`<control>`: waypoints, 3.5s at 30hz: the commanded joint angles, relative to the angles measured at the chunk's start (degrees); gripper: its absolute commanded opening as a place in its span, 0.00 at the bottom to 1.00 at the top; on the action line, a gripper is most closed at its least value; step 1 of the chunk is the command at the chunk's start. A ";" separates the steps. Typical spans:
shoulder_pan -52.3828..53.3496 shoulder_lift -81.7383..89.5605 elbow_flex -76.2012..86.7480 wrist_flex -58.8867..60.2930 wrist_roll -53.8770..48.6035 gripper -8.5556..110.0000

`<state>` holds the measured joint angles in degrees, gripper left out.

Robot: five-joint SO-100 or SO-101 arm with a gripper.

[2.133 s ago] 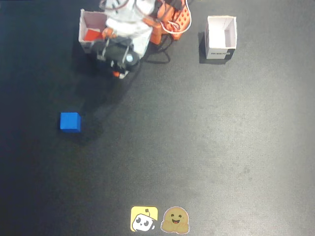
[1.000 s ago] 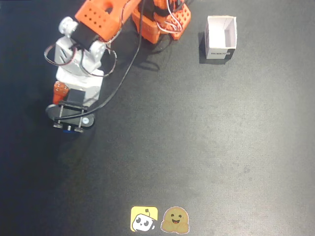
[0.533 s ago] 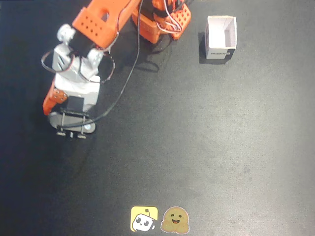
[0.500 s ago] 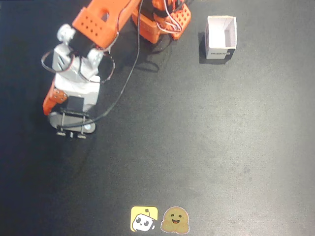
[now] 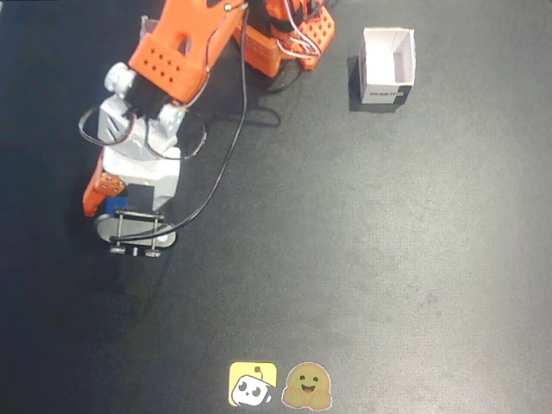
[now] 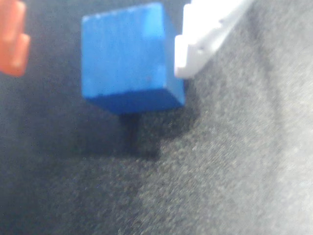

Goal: Put the red cube in the right box and the blue cube in the left box.

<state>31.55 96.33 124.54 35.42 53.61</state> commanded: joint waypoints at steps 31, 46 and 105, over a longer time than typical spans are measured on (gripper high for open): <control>0.88 -8.88 -1.85 -6.77 1.23 0.22; 1.58 -2.20 -5.89 5.27 1.93 0.19; -74.44 36.30 -1.32 49.13 29.79 0.20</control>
<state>-39.90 129.64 126.47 84.02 82.35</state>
